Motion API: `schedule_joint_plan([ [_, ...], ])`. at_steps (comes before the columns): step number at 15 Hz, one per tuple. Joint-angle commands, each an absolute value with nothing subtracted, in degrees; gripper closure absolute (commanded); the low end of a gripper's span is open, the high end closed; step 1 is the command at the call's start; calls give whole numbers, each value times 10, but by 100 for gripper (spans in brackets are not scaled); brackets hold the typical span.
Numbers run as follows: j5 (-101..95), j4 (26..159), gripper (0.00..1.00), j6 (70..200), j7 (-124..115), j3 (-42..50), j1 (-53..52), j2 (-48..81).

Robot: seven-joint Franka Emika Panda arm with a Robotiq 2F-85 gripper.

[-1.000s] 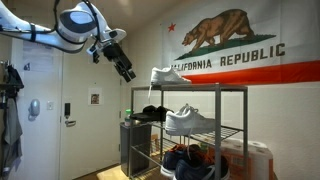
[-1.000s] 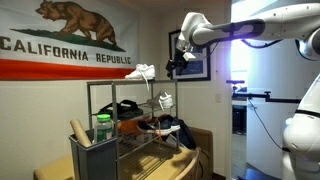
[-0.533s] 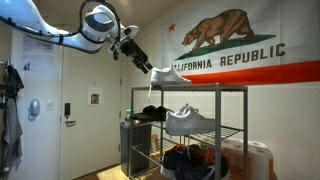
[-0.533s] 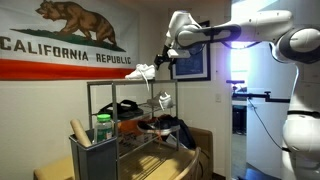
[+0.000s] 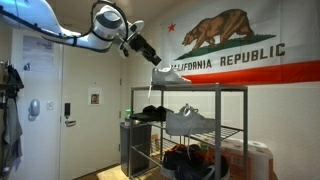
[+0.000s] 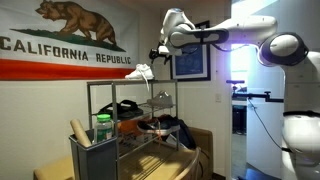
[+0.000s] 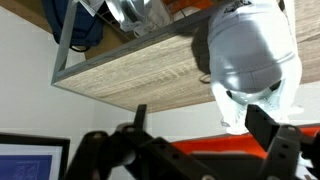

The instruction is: Move the white shoe from the first shelf to the second shelf

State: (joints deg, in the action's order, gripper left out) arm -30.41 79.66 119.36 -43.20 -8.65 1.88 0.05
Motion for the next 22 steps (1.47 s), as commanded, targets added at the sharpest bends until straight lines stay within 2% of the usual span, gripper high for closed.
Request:
schedule_joint_plan([
  [1, -332, 746, 0, 1190, -467, -91, 13, 32],
  [20, -332, 808, 0, 1191, -471, -82, 17, 34],
  [21, -334, 807, 16, 1190, -472, -82, 17, 34],
  [22, -333, 806, 26, 1189, -473, -82, 17, 34],
])
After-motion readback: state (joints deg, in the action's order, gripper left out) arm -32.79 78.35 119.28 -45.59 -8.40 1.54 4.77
